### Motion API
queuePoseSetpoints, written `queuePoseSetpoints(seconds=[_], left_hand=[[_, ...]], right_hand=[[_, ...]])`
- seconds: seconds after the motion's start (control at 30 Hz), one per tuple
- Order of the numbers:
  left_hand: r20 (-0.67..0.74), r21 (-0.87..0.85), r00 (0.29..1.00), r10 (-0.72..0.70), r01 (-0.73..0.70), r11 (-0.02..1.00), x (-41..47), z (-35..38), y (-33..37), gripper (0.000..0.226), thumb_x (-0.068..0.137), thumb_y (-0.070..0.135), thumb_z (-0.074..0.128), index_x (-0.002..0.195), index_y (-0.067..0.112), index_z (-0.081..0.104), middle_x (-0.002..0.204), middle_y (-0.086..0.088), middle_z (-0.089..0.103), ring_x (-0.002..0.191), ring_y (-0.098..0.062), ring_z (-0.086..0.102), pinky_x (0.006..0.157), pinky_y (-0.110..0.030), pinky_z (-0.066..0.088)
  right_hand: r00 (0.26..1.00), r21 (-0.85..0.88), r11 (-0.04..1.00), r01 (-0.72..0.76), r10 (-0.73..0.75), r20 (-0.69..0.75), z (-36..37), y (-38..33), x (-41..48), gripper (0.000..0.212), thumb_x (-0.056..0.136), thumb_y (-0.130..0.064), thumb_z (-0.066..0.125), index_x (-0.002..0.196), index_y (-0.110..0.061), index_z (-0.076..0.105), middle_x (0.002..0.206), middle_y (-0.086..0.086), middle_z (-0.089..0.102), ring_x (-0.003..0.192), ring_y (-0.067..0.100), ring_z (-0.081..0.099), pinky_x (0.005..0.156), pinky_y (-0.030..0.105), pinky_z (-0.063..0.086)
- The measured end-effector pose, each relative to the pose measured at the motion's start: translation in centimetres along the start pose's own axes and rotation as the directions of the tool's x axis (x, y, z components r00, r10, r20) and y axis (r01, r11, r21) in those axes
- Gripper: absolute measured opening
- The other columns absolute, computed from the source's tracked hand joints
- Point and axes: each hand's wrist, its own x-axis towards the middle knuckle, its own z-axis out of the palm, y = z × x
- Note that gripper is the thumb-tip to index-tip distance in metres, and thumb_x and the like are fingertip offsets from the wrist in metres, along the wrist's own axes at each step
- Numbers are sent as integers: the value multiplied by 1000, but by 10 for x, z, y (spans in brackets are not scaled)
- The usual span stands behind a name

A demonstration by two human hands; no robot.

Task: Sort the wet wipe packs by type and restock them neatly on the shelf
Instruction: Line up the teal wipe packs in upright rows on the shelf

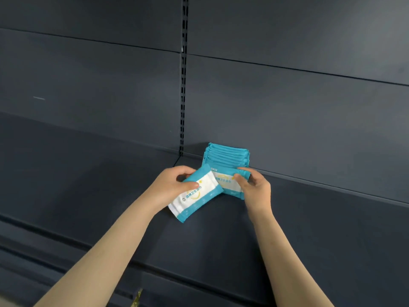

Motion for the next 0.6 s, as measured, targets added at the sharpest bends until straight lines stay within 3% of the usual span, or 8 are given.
queuePoseSetpoints(seconds=[0.1,0.17,0.27,0.33,0.43,0.53,0.6], left_hand=[[34,278,983,179,-181,943,26,6,8,31,82,21,77,110,32,72,103,24,66,100,1,61,89,-23,49],[46,446,952,302,-290,847,41,14,10,31,80,27,78,110,33,72,106,23,67,102,-1,57,91,-25,45],[69,589,859,507,-446,674,56,29,11,33,79,32,79,110,27,69,111,17,66,102,-13,53,88,-26,40],[14,607,802,597,-481,633,59,37,5,44,71,35,84,110,23,65,119,11,58,101,-18,50,89,-30,39],[-86,632,779,621,-439,638,57,36,-11,71,64,47,86,124,24,55,132,6,43,107,-20,45,92,-33,38],[-60,547,862,504,-394,739,53,21,-27,82,70,53,81,138,29,43,136,7,34,115,-13,42,93,-31,43],[-34,425,913,406,-354,833,52,10,-32,72,76,47,79,136,28,43,131,8,40,101,-8,54,83,-26,49]], right_hand=[[998,69,997,32,-27,-62,0,2,-2,7,95,-13,64,100,-15,69,92,-6,75,87,4,71,72,22,57],[996,93,995,37,-29,-85,-5,1,-3,14,100,-15,57,97,-13,70,89,-6,73,78,1,66,64,13,50],[999,39,999,18,-16,-51,-15,6,-4,24,103,-23,50,100,-23,74,93,-3,70,79,8,57,64,20,46],[1000,44,999,16,-16,-12,-21,9,-6,18,100,-24,56,103,-27,74,93,-7,71,80,9,58,68,26,49],[999,-26,999,38,-37,38,-25,11,-11,17,89,-19,73,103,-27,68,97,-6,72,87,11,66,64,21,52],[999,-203,978,41,-37,22,-20,16,-9,34,84,-22,79,114,-20,62,104,-3,70,91,13,68,62,22,56],[999,-234,971,41,-47,-18,-16,20,-7,37,85,-22,77,117,-15,62,106,1,70,92,16,69,65,27,59]])
